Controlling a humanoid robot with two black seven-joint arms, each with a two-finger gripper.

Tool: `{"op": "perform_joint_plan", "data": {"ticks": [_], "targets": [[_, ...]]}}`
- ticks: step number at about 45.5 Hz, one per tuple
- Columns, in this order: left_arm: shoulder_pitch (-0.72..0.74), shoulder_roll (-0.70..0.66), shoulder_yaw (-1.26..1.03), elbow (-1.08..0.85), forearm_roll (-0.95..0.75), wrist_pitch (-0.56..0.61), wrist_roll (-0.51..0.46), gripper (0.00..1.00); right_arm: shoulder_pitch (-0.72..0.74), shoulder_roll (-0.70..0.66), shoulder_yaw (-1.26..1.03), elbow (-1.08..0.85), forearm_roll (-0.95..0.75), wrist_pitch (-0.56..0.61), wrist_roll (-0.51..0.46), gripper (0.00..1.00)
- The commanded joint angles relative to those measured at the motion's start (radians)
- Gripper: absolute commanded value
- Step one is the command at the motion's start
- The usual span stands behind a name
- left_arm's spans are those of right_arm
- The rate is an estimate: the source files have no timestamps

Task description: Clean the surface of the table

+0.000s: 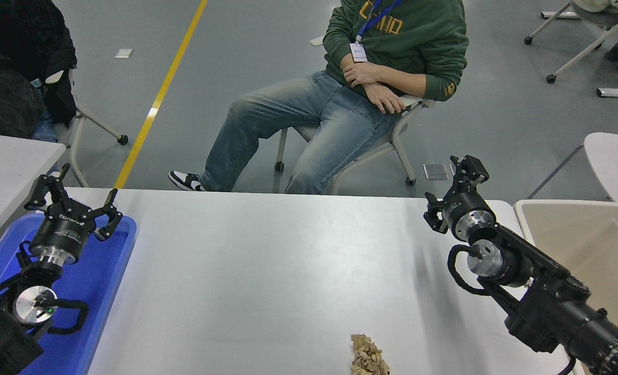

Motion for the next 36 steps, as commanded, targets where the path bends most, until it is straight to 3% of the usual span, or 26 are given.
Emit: {"op": "perform_joint_plan", "data": {"ticks": [1,6,10,24,36], "targets": [[0.000,0.000,0.000,0.000,0.000,0.000,0.001,1.00,-0.021,0.002,-0.008,-0.007,0.054,0.075,0.002,1.00],[0.000,0.000,0.000,0.000,0.000,0.000,-0.001,1.00,-0.002,-0.059,-0.101,-0.065,0.316,0.207,0.002,1.00],[0.000,0.000,0.000,0.000,0.000,0.000,-0.001,1.00,0.028,-0.082,-0.233,-0.156,0.422,0.334,0.002,1.00],[0.000,0.000,0.000,0.000,0.000,0.000,0.001,1.00,0.110,-0.079,-0.532,-0.443,0.620,0.680,0.002,1.00],[0.000,0.000,0.000,0.000,0.000,0.000,0.001,1.00,0.137,-0.080,-0.612,-0.513,0.663,0.824,-0.004,1.00]]}}
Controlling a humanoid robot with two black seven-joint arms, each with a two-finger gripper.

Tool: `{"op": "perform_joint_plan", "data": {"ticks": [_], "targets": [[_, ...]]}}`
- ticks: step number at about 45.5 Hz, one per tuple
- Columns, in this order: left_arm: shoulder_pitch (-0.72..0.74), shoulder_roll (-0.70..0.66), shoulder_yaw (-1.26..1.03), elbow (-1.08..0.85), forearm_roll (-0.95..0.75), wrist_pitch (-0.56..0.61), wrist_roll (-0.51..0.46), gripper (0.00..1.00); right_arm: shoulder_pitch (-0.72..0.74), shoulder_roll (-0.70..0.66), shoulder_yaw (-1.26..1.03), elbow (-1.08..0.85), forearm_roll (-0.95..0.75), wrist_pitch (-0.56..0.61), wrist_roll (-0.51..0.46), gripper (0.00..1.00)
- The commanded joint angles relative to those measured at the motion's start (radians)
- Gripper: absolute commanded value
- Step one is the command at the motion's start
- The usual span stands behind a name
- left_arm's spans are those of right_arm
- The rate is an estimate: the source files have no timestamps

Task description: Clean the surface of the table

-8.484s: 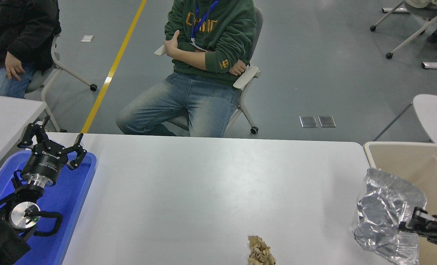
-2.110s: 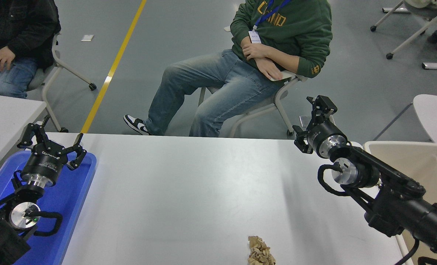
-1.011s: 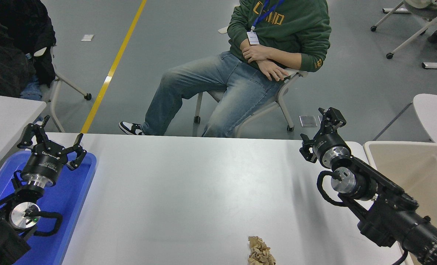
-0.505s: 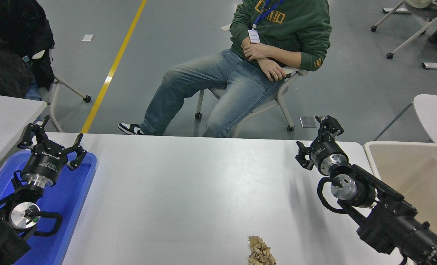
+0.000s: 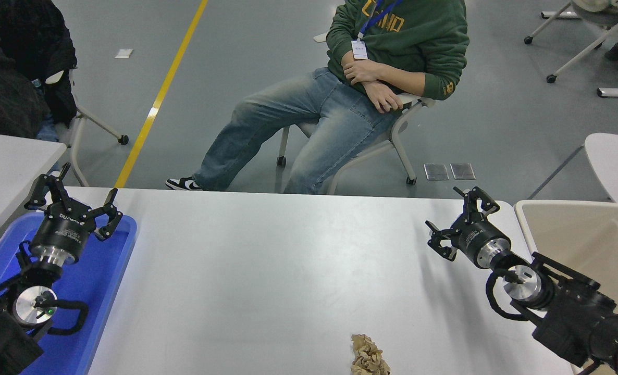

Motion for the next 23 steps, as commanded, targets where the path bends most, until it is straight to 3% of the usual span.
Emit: {"op": "perform_joint_plan", "data": {"ticks": [1,11,23], "targets": [[0.000,0.000,0.000,0.000,0.000,0.000,-0.001,1.00,0.032,-0.006,-0.112,-0.096,0.064,0.158,-0.005,1.00],[0.000,0.000,0.000,0.000,0.000,0.000,0.000,1.00,0.030,0.024,-0.077,-0.073,-0.032,0.081,-0.004,1.00],[0.000,0.000,0.000,0.000,0.000,0.000,0.000,1.00,0.030,0.029,-0.050,-0.077,-0.054,0.070,-0.004,1.00]]}}
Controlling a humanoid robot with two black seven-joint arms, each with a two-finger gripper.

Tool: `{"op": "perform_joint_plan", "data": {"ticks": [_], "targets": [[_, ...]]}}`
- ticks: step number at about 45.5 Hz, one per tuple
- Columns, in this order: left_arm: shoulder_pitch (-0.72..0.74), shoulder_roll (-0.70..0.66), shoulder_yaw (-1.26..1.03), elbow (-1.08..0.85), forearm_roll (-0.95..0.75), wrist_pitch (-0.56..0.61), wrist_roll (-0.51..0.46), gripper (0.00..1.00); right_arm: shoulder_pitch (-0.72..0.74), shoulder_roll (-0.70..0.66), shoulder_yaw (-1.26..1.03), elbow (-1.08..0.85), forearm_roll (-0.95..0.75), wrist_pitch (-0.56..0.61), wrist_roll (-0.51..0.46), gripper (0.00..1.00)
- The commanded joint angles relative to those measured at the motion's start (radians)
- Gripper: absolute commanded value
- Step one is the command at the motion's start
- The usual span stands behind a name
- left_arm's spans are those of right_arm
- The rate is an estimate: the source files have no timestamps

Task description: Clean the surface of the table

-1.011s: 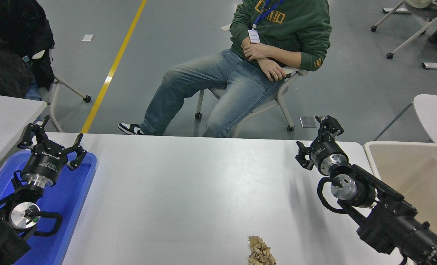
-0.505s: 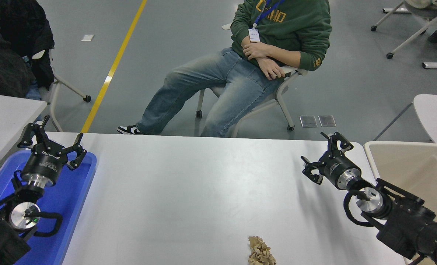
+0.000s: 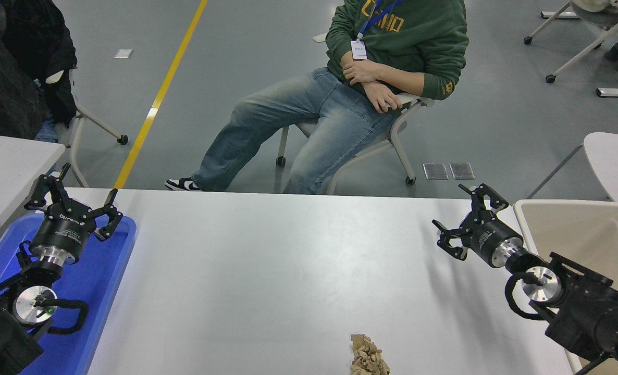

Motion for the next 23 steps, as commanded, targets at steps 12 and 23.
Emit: {"op": "perform_joint_plan", "data": {"ticks": [12,23], "targets": [[0.000,0.000,0.000,0.000,0.000,0.000,-0.001,1.00,0.000,0.019,0.109,0.003,-0.023,-0.065,0.003,1.00],[0.000,0.000,0.000,0.000,0.000,0.000,0.000,1.00,0.005,-0.012,0.119,0.063,-0.023,-0.093,0.006,1.00]]}}
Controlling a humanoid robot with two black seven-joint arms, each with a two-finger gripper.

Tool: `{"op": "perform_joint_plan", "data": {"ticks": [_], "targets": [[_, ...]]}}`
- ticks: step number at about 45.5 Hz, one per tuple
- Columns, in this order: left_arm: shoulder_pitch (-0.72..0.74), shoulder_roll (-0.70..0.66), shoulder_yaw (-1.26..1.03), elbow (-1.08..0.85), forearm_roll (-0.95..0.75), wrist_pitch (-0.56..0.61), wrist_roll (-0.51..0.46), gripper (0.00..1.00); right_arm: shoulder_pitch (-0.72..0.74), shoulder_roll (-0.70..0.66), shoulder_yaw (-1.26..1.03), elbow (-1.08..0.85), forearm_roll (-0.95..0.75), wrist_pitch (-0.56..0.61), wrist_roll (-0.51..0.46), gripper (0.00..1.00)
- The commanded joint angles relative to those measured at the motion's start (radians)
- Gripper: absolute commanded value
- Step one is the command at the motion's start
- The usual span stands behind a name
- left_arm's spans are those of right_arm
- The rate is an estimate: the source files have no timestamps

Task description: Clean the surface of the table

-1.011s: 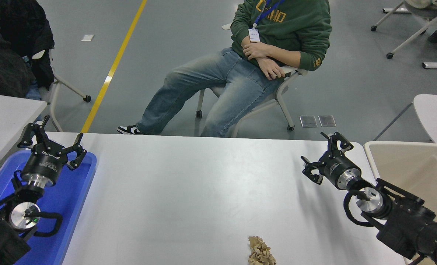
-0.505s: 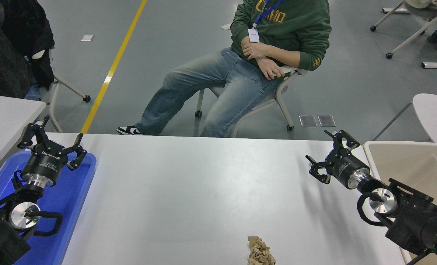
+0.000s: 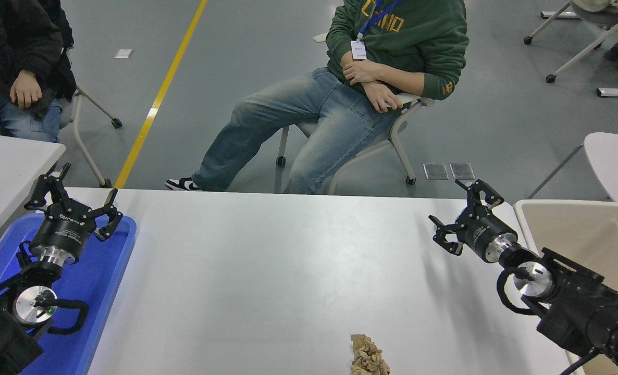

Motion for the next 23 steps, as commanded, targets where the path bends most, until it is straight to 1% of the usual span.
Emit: {"op": "perform_joint_plan", "data": {"ticks": [1,6,10,15,23], "targets": [[0.000,0.000,0.000,0.000,0.000,0.000,0.000,1.00,0.004,-0.026,0.032,0.058,-0.002,-0.046,0.005,1.00],[0.000,0.000,0.000,0.000,0.000,0.000,-0.001,1.00,0.004,-0.052,0.034,0.116,-0.014,-0.095,0.026,1.00],[0.000,0.000,0.000,0.000,0.000,0.000,-0.001,1.00,0.002,-0.060,0.048,0.141,-0.049,-0.110,0.035,1.00],[0.000,0.000,0.000,0.000,0.000,0.000,0.000,1.00,0.002,-0.060,0.078,0.144,-0.083,-0.121,0.035,1.00],[0.000,0.000,0.000,0.000,0.000,0.000,0.000,1.00,0.002,-0.063,0.085,0.150,-0.088,-0.124,0.037,1.00]]}}
